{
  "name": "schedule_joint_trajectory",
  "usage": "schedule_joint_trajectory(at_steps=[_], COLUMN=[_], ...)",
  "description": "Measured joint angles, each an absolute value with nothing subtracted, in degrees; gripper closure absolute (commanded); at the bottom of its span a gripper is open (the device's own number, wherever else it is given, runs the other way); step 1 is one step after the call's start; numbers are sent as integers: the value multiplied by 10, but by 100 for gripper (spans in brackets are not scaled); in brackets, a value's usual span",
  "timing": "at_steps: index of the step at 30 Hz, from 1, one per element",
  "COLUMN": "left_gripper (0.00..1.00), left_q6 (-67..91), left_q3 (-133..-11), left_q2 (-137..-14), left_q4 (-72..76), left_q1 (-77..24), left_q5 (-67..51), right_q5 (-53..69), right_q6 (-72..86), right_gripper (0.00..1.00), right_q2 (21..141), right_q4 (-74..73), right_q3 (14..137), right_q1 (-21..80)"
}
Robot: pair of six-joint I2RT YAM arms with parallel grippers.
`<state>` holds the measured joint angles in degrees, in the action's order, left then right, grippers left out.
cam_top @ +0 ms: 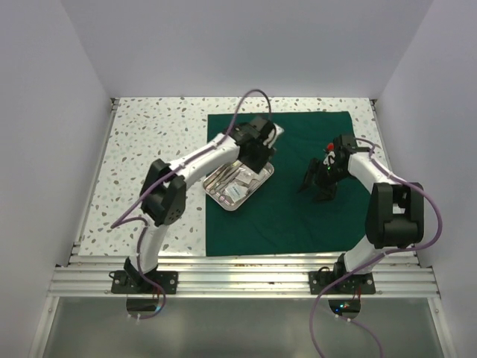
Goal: Prepare the surgical pack
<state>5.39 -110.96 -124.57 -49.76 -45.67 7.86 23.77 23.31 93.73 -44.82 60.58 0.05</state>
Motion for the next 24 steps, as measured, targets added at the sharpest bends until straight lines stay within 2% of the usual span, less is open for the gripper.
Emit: schedule_joint_trajectory(at_steps=[2, 6, 9, 10, 14, 18, 21, 24], left_gripper=[49, 76, 86, 88, 93, 96, 93, 94], left_q6=[55, 65, 80, 86, 109, 125, 134, 144], left_q3=[-1100, -1106, -1132, -1136, -1139, -1146, -1143, -1123], left_q2=[-1216, -1193, -1213, -1222, -1267, -1330, -1367, -1367], left_q4=[-468, -412, -398, -388, -361, -349, -350, -338], left_q1=[-423, -309, -251, -237, -209, -202, -199, -190], left_q5=[50, 6, -25, -37, -86, -132, -160, -177], right_q5=[238, 243, 247, 248, 250, 245, 230, 215], right_q6=[233, 236, 241, 243, 251, 262, 267, 270], right_gripper=[36, 53, 69, 77, 90, 93, 93, 94], right_q2=[937, 937, 938, 938, 952, 968, 976, 987], right_q4=[-448, -446, -443, -441, -432, -425, -423, -419], right_q3=[610, 612, 612, 612, 615, 618, 625, 637], right_q1=[2, 13, 34, 43, 79, 104, 117, 125])
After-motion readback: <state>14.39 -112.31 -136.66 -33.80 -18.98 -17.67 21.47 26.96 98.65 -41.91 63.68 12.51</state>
